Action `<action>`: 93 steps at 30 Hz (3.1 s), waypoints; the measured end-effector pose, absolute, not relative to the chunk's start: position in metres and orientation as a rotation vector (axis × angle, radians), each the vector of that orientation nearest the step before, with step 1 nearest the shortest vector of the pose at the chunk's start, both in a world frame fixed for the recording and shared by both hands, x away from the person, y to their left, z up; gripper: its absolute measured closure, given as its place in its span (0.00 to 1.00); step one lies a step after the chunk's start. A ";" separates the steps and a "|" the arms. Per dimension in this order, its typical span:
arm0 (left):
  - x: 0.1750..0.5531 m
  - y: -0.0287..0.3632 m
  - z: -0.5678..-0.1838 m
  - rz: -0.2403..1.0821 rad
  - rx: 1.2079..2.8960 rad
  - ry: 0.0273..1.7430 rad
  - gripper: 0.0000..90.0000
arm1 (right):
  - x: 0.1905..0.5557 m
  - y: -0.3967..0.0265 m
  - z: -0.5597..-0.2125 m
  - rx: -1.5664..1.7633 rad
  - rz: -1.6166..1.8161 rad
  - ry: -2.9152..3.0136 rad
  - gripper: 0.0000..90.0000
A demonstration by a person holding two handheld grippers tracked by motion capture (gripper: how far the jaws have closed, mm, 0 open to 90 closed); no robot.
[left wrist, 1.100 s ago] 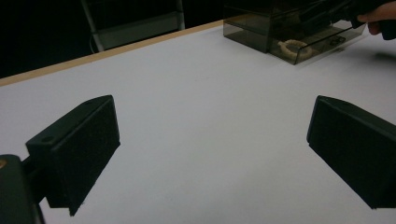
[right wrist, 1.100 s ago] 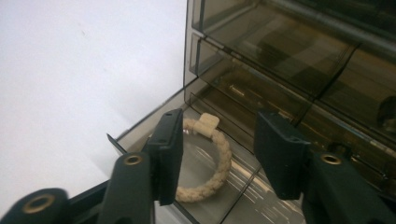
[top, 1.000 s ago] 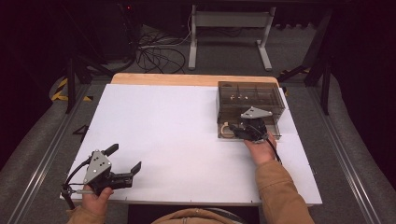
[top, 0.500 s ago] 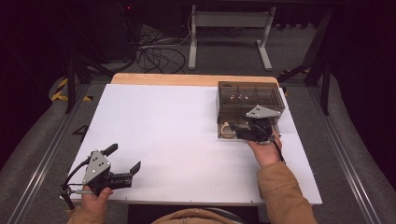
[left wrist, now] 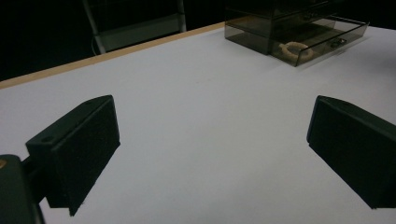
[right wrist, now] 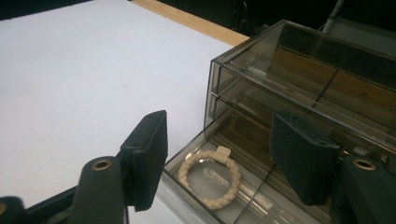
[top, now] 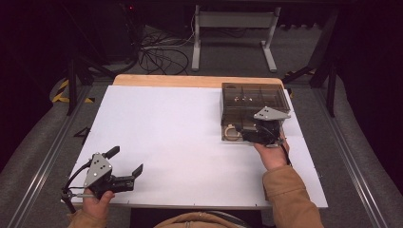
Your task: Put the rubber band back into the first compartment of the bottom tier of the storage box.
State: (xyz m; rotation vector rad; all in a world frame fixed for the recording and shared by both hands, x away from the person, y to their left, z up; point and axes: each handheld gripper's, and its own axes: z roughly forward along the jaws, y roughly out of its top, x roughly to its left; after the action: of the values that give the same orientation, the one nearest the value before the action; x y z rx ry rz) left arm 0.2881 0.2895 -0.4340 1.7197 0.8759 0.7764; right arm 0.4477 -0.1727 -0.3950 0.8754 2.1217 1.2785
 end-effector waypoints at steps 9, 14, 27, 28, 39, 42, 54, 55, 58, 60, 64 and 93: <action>0.287 0.291 -0.433 0.779 1.716 0.874 0.03 | 0.434 -0.177 -0.382 0.840 1.327 2.111 0.34; 0.287 0.291 -0.433 0.780 1.722 0.868 0.03 | 0.423 -0.181 -0.373 0.816 1.346 2.102 0.29; 0.286 0.291 -0.433 0.769 1.716 0.864 0.03 | 0.396 -0.184 -0.366 0.713 1.463 2.132 0.11; 0.286 0.291 -0.433 0.769 1.716 0.863 0.03 | 0.393 -0.185 -0.366 0.703 1.476 2.137 0.10; 0.286 0.291 -0.433 0.767 1.718 0.856 0.03 | 0.370 -0.190 -0.371 0.641 1.541 2.140 0.04; 0.287 0.291 -0.433 0.765 1.717 0.858 0.03 | 0.367 -0.191 -0.375 0.633 1.537 2.141 0.04; 0.286 0.292 -0.433 0.760 1.716 0.846 0.03 | 0.365 -0.198 -0.400 0.695 1.575 2.195 0.00; 0.286 0.292 -0.433 0.758 1.716 0.844 0.03 | 0.364 -0.198 -0.402 0.695 1.575 2.197 0.00; 0.287 0.293 -0.433 0.755 1.717 0.837 0.03 | 0.363 -0.201 -0.409 0.690 1.575 2.205 0.00; 0.287 0.293 -0.433 0.753 1.717 0.835 0.03 | 0.363 -0.204 -0.414 0.691 1.572 2.208 0.00; 0.287 0.293 -0.433 0.747 1.717 0.832 0.03 | 0.362 -0.210 -0.425 0.717 1.564 2.212 0.00; 0.292 0.295 -0.437 0.749 1.735 0.844 0.03 | 0.352 -0.207 -0.454 0.707 1.475 2.214 0.00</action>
State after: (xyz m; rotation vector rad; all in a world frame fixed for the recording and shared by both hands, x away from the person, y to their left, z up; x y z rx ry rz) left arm 0.2924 0.2951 -0.4369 1.7350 0.8436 0.7485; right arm 0.3524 -0.2071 -0.4542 0.7068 2.2137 1.4752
